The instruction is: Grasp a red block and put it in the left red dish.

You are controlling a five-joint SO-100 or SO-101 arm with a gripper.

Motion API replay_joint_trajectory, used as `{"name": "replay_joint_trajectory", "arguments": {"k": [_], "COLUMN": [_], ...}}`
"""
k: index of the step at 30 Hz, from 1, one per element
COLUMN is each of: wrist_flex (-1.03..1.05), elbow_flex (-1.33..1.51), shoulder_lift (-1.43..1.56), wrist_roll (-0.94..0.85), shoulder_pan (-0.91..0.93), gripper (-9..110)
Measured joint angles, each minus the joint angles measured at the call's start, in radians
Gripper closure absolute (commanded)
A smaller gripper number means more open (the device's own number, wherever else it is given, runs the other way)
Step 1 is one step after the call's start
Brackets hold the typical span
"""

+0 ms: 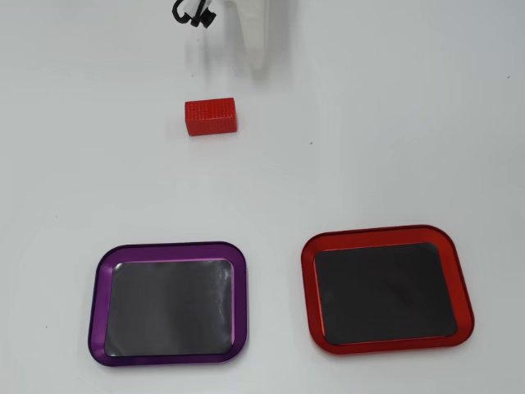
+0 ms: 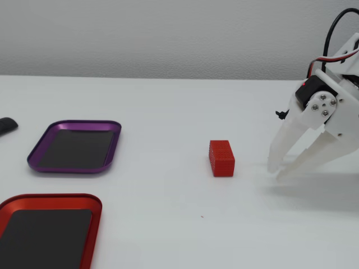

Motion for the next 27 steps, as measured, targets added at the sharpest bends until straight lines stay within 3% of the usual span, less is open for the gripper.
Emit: {"name": "replay_joint_trajectory", "arguments": {"k": [6, 14, 21, 27], "wrist_flex": [-0.057, -0.081, -0.067, 0.064], "elbow_flex": [-0.028, -0.268, -0.612, -0.945], "shoulder_lift": [0.0, -0.072, -0.627, -1.123], "wrist_roll": [-0.003, -0.003, -0.003, -0.021], "shoulder_pan": [0.008, 0.009, 0.021, 0.147], "gripper": [102, 99, 79, 68]}}
